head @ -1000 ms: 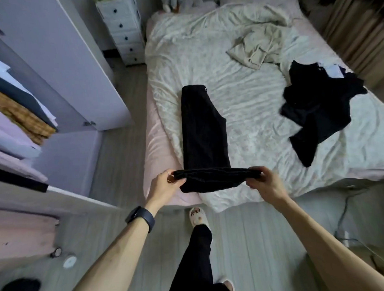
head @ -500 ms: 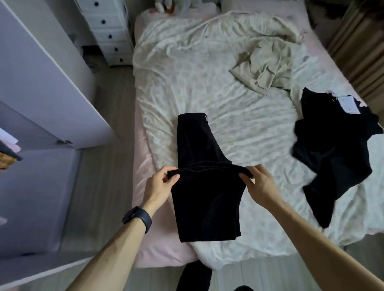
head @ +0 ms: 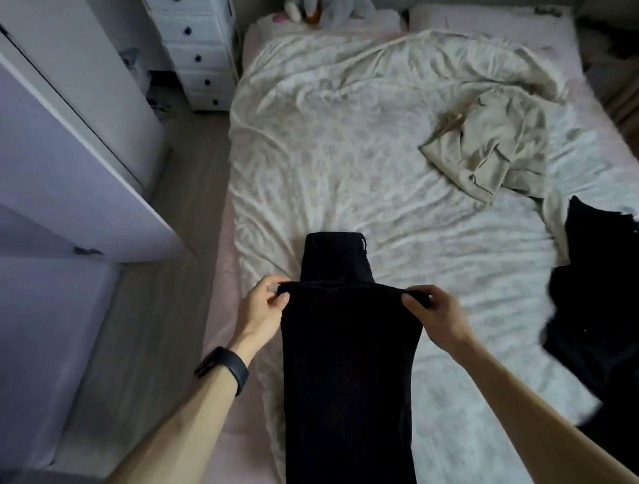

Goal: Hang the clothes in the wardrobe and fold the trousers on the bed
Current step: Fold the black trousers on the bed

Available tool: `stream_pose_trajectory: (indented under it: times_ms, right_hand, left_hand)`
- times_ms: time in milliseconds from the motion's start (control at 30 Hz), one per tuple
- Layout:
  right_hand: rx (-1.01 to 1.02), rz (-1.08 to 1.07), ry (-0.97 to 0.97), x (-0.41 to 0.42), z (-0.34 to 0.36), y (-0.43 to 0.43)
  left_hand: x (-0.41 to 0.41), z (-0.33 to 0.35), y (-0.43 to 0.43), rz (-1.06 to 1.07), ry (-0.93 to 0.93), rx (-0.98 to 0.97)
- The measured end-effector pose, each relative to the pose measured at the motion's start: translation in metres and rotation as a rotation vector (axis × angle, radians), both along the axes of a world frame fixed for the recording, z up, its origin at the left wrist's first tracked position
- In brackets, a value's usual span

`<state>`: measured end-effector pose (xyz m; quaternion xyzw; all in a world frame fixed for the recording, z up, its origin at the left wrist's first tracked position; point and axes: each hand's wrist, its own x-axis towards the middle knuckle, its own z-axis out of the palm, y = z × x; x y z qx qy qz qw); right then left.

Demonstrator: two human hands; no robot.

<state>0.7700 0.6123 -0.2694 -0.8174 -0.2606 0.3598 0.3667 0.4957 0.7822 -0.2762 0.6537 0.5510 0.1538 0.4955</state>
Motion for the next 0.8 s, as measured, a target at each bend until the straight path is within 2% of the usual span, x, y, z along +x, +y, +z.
stream_pose_trajectory:
  times_ms: [133, 433, 600, 733, 767, 800]
  right_hand:
    - [0.011, -0.037, -0.049, 0.038, -0.020, 0.076]
    - [-0.027, -0.072, -0.053, 0.100, -0.132, 0.182]
    - [-0.026, -0.136, -0.053, 0.111, -0.172, 0.207]
    - [-0.095, -0.148, -0.054, 0.112, -0.191, 0.220]
    - [-0.113, -0.174, -0.047, 0.107, -0.194, 0.219]
    - [-0.117, -0.202, -0.080, 0.100, -0.195, 0.215]
  left_hand:
    - [0.040, -0.027, 0.063, 0.029, 0.029, 0.063]
    - [0.107, -0.136, 0.158, 0.104, 0.181, 0.058]
    - [0.124, -0.170, 0.175, 0.168, 0.144, 0.060]
    - [0.132, -0.182, 0.185, 0.085, 0.271, -0.065]
    - [0.131, -0.182, 0.183, 0.070, 0.302, -0.038]
    - [0.129, -0.182, 0.178, 0.059, 0.344, 0.089]
